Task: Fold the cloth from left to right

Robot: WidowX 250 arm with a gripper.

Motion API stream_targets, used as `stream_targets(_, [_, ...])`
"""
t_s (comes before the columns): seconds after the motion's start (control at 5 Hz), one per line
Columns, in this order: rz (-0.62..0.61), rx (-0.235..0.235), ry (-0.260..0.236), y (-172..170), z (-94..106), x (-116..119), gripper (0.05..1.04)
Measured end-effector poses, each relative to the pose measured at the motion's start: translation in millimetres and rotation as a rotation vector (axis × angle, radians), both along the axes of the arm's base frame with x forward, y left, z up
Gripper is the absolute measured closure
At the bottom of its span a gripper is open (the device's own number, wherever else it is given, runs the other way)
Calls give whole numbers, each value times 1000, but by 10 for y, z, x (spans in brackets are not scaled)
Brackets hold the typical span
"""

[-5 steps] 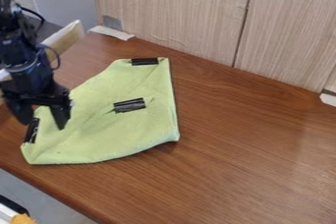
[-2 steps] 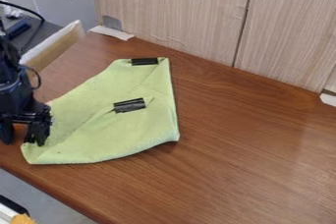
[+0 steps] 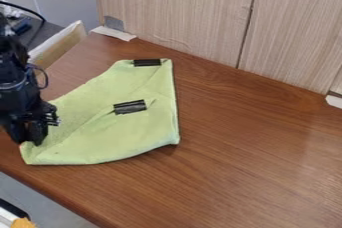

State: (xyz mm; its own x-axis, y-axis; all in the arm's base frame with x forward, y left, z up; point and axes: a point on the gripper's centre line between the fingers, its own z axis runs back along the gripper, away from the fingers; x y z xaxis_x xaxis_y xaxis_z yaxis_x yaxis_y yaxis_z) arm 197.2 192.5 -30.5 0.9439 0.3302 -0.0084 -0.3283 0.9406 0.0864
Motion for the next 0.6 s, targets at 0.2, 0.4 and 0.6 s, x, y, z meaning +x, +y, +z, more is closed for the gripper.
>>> stream_targets(0.2, [-10, 5, -8, -26, 8, 26, 878])
stream_targets(0.4, [-7, -6, -22, -66, 9, 32, 993])
stream_targets(0.6, [-13, -20, -34, -104, 19, 47, 1016])
